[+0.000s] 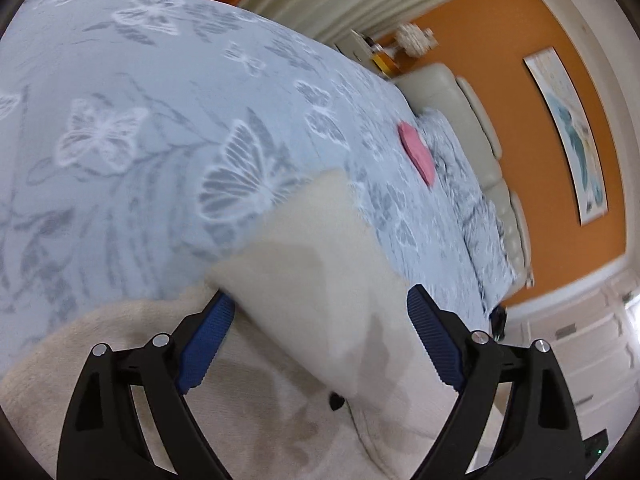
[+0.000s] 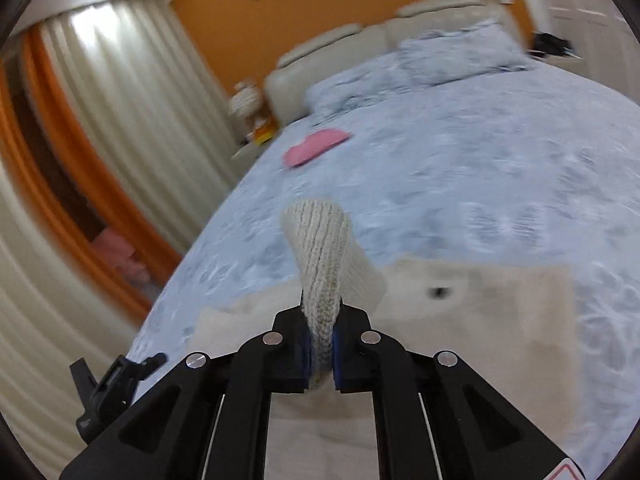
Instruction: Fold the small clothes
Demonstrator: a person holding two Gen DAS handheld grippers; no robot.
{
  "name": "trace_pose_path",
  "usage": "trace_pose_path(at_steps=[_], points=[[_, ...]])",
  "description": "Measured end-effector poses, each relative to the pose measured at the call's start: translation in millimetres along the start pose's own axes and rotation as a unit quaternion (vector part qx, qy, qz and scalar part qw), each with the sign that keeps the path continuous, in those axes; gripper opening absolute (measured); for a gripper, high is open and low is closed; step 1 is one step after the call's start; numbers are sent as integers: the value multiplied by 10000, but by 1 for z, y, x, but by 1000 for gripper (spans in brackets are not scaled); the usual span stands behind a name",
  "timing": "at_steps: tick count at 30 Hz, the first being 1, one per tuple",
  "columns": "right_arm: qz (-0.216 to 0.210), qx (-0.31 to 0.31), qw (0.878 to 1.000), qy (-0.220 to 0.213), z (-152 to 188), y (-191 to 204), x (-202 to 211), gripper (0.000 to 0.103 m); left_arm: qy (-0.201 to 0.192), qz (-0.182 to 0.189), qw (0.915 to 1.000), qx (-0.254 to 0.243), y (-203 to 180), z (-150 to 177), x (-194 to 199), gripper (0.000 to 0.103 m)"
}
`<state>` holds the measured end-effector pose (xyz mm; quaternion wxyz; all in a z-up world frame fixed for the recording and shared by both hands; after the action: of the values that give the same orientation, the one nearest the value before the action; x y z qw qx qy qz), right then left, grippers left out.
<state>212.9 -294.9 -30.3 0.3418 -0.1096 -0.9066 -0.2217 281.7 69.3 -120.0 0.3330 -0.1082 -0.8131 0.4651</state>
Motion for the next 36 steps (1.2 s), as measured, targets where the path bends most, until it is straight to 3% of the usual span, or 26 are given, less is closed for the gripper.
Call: trace_pose_path(at_steps=[2, 5, 7, 10, 11, 13, 15, 16, 17, 18, 19, 22, 24, 26, 28, 29, 31, 34, 36], points=[[162, -534, 9964, 637, 27, -51, -35, 7, 126, 52, 9999, 32, 0, 8, -8, 86], [221, -794, 9906, 1095, 58, -83, -57, 7, 345, 89, 9992, 180, 5, 21, -24, 85], [83, -823, 9901, 1131, 64, -84, -58, 8, 365, 229, 9989, 198, 4, 24, -31, 76], [-9, -923, 9890, 1156, 69, -85, -55, 19, 398, 226, 9986, 283, 9, 24, -39, 66], [11, -1037, 9881, 1134, 68, -88, -54, 29, 394, 209, 9983, 367, 12, 25, -40, 65], [20, -1278, 9864, 1033, 61, -96, -51, 38, 297, 265, 9978, 521, 14, 23, -38, 64], [22, -1346, 9864, 947, 54, -95, -55, 39, 234, 274, 9979, 529, 12, 21, -35, 65], [81, -1256, 9877, 931, 53, -97, -56, 35, 239, 237, 9982, 502, 12, 21, -36, 65], [185, -1102, 9894, 926, 53, -95, -60, 9, 237, 226, 9983, 480, 13, 21, -36, 64], [238, -997, 9906, 902, 49, -92, -60, 11, 215, 237, 9984, 461, 13, 22, -37, 63], [63, -1078, 9913, 754, 41, -91, -53, 11, 149, 253, 9988, 398, 11, 21, -36, 50], [-660, -1029, 9925, -43, 1, -69, -9, 10, -57, 500, 9987, 94, -6, 14, -31, 25], [-1041, -868, 9895, -512, -25, -60, 14, 10, -312, 884, 9955, -131, -22, 4, -21, 22], [-1090, -815, 9884, -670, -36, -68, 13, 10, -549, 1042, 9923, -372, -33, -4, -15, 21], [-761, -935, 9926, -152, -24, -95, -26, 10, -422, 914, 9933, -566, -30, -3, -25, 22], [-391, -1116, 9923, 362, -4, -117, -56, 10, -292, 812, 9944, -604, -26, 0, -33, 23], [159, -1203, 9874, 1011, 28, -140, -87, 10, 7, 315, 9981, -531, -5, 13, -51, 21], [-2, -1347, 9862, 964, 37, -144, -77, 13, 118, 154, 9994, -291, 9, 21, -61, 21], [-10, -1374, 9855, 995, 32, -142, -67, 22, 142, 106, 9991, -384, 5, 19, -60, 21]])
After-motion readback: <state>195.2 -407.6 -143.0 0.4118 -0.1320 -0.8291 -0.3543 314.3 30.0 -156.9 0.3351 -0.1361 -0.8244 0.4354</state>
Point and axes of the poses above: each gripper's, at about its wrist camera, not at the fingertips, and x roughly against the way its jaws point, y to its left, z to its underside, the point moved 7 cm from there along -x, roughly the way its jaws point, and after that the axes turned 11 degrees about z, right-handed, at the moved point
